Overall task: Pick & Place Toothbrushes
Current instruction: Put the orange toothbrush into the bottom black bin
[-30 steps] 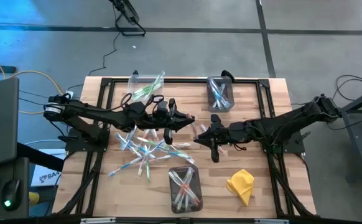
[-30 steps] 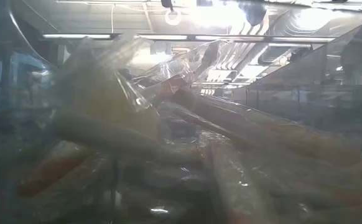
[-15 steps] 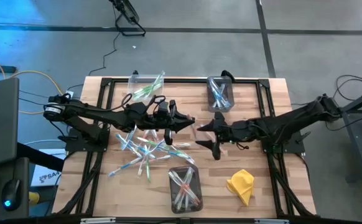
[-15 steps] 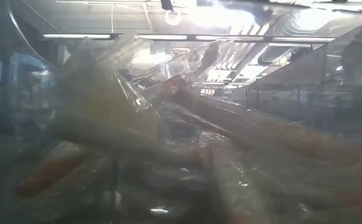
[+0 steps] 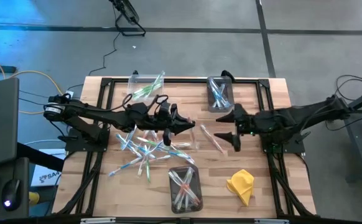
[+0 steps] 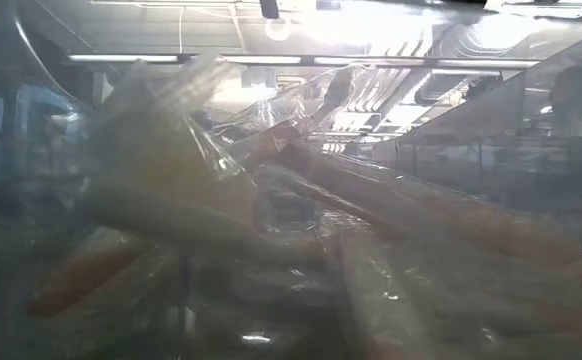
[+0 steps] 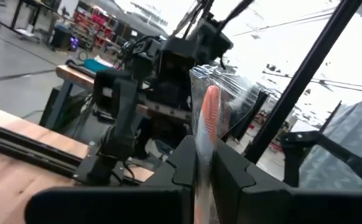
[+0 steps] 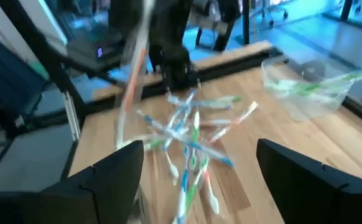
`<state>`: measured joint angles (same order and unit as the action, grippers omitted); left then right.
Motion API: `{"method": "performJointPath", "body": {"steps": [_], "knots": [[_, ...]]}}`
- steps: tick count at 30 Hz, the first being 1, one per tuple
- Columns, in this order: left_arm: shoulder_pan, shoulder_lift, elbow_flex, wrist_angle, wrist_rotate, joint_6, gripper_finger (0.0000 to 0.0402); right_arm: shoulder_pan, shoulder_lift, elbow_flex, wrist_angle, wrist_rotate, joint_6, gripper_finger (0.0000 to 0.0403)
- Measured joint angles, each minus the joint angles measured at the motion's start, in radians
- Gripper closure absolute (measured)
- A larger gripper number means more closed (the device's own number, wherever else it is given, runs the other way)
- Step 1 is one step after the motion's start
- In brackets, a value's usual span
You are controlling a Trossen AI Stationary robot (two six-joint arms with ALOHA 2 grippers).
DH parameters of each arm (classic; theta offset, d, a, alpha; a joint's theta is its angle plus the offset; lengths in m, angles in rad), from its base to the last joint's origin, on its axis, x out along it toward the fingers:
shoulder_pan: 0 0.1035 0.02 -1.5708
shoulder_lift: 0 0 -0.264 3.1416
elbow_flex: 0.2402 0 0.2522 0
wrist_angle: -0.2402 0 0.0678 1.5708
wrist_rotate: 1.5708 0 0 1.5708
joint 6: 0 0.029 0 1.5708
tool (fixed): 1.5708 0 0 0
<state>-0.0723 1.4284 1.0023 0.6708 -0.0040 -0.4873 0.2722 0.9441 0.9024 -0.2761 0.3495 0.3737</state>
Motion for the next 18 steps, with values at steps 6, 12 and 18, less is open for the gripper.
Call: {"method": "performJointPath", "body": {"steps": [6,12,18], "knots": [[-0.015,0.0,0.0,-0.025,0.019,-0.022,0.0382,0.0,-0.047,0.001,-0.009,0.047,0.0,0.0101],[-0.077,0.0,0.0,-0.028,-0.012,-0.021,0.0382,0.0,-0.057,0.0,-0.015,0.041,0.0,0.0143],[-0.156,0.0,0.0,-0.056,-0.085,-0.019,0.0381,0.0,-0.052,0.0,-0.018,0.041,0.0,0.0219]]}}
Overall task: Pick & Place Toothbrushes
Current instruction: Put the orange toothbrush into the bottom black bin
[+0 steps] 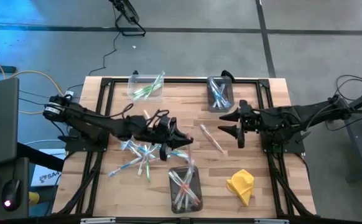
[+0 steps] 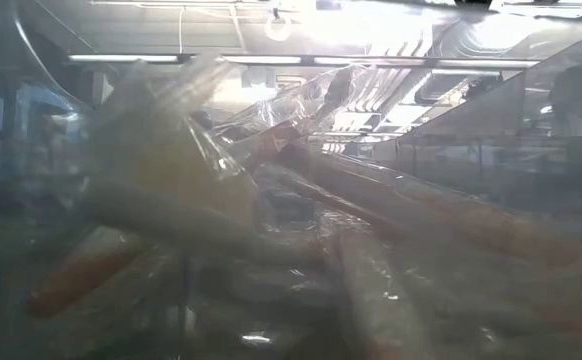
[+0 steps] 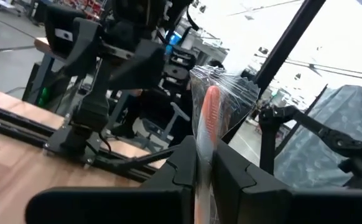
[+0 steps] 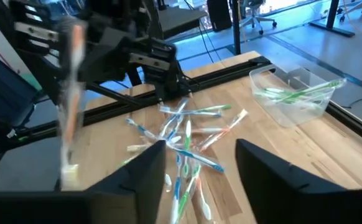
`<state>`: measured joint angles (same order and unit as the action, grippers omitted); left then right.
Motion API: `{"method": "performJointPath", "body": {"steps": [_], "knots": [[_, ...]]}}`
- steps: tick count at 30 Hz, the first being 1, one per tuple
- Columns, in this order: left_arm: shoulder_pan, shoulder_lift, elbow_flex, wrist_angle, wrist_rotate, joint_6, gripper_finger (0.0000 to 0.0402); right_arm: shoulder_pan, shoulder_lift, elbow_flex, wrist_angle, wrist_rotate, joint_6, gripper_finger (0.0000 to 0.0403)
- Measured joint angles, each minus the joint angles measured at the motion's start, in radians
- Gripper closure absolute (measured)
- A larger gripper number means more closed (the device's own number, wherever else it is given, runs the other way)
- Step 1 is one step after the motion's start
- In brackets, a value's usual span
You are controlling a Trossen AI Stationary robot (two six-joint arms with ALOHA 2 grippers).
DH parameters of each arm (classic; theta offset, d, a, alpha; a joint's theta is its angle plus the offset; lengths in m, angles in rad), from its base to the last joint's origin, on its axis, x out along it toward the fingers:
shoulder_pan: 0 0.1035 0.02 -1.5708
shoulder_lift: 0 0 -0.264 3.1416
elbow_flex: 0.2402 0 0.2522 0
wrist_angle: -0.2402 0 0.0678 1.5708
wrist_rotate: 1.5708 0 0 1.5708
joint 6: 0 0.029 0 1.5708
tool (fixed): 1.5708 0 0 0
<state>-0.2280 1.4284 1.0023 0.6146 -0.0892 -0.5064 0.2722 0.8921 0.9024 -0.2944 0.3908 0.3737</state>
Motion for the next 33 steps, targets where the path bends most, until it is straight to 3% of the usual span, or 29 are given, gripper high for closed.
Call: {"method": "performJointPath", "body": {"steps": [7,13,24,33], "knots": [[-0.106,0.0,0.0,-0.04,-0.133,-0.001,0.0382,0.0,0.0,0.0,-0.021,0.0,0.0,0.0298],[-0.192,0.008,0.0,-0.058,-0.224,-0.023,0.0382,0.0,0.0,0.0,-0.041,0.0,0.0,0.0335],[-0.307,0.109,0.0,-0.072,-0.399,-0.044,0.0382,0.0,0.0,0.0,-0.054,-0.001,0.0,0.035],[-0.309,0.247,0.0,-0.075,-0.411,-0.203,0.0382,0.0,0.0,0.0,-0.054,-0.001,0.0,0.035]]}}
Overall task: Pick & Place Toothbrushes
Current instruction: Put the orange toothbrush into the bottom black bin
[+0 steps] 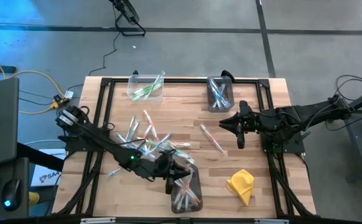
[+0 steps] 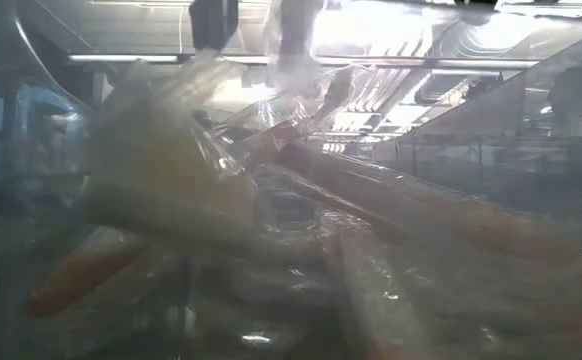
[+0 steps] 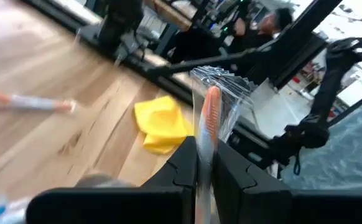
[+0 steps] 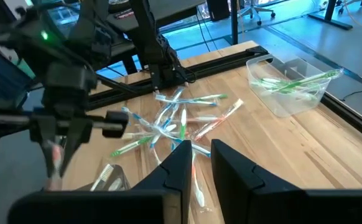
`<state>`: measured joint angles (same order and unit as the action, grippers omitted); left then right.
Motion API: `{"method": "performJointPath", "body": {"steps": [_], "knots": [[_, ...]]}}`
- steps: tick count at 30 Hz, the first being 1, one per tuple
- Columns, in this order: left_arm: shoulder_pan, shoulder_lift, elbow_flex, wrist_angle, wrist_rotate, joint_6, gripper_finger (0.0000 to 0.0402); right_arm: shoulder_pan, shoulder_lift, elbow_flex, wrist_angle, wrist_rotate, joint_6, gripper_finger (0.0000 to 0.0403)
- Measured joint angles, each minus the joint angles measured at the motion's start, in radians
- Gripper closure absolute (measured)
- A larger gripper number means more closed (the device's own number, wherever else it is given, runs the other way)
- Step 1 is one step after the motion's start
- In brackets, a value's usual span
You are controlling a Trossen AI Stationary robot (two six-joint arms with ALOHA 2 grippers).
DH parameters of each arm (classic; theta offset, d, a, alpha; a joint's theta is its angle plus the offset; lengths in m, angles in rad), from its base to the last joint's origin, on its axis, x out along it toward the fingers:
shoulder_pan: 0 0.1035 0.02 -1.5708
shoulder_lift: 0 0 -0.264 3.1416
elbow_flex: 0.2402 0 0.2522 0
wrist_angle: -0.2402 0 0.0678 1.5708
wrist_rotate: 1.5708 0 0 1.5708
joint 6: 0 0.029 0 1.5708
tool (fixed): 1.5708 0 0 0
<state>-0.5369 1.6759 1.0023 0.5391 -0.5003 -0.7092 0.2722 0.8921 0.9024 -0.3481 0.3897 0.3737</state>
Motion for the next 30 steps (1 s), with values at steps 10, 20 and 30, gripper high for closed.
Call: {"method": "performJointPath", "body": {"steps": [10,20,30], "knots": [[-0.001,0.072,0.0,0.015,0.024,-0.108,0.0382,0.0,0.017,0.0,-0.003,0.0,0.0,0.035],[-0.001,0.077,0.0,0.003,0.071,-0.153,0.0381,0.0,0.087,0.0,-0.034,0.0,0.0,0.035],[0.0,0.077,0.0,-0.042,0.075,-0.23,0.0359,0.0,0.115,0.0,-0.057,0.0,0.049,0.035]]}}
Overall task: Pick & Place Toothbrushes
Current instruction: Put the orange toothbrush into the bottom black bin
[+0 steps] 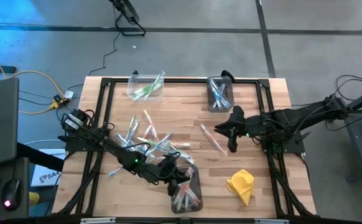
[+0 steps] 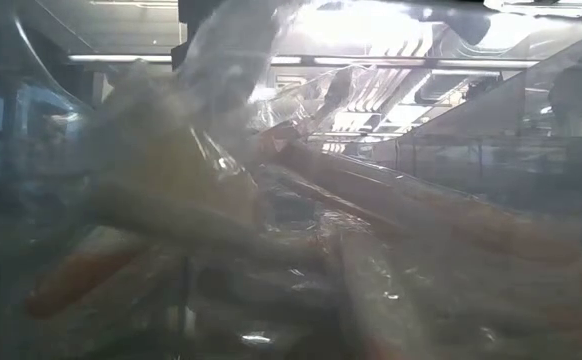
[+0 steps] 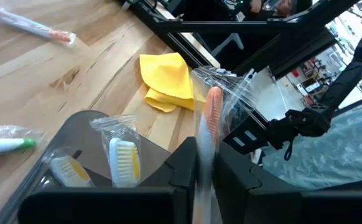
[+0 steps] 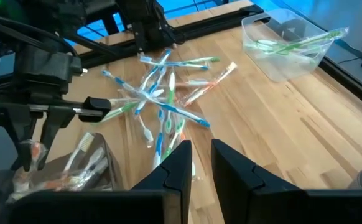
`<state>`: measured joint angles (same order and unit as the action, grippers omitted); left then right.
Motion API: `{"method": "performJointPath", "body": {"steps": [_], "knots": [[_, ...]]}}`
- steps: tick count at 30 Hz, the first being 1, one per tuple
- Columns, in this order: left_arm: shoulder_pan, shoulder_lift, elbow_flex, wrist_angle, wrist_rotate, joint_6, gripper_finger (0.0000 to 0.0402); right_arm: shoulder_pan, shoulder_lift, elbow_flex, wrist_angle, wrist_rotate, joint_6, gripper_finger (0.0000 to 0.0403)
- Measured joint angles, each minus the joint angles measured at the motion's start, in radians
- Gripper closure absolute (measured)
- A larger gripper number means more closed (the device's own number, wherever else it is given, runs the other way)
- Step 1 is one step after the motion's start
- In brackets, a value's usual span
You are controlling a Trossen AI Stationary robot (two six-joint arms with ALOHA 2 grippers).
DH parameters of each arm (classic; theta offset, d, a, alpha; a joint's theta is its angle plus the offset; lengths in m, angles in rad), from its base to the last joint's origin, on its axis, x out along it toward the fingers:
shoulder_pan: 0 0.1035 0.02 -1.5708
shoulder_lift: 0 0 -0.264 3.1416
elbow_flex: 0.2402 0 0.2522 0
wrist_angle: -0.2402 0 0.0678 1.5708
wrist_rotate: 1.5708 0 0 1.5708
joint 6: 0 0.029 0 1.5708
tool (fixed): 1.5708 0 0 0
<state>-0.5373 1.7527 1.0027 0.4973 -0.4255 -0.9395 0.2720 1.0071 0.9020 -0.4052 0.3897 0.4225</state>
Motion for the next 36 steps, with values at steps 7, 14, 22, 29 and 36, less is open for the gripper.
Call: {"method": "performJointPath", "body": {"steps": [7,14,22,29,36], "knots": [[0.0,0.0,0.0,0.0,0.035,-0.001,0.0269,0.0,0.0,0.0,0.0,0.0,0.0,0.035],[0.008,0.0,0.0,0.001,0.036,-0.001,0.0211,0.0,0.0,0.0,0.0,0.0,0.0,0.035],[0.028,0.0,0.0,0.011,0.027,-0.028,0.0213,0.0,0.0,0.0,0.001,0.0,0.0,0.035],[0.026,0.0,0.0,-0.008,0.033,-0.061,0.0236,0.0,0.0,0.0,0.001,0.0,0.003,0.035],[0.027,-0.001,0.0,-0.038,0.043,-0.116,0.0269,0.0,0.0,0.0,0.001,0.004,0.002,0.035]]}}
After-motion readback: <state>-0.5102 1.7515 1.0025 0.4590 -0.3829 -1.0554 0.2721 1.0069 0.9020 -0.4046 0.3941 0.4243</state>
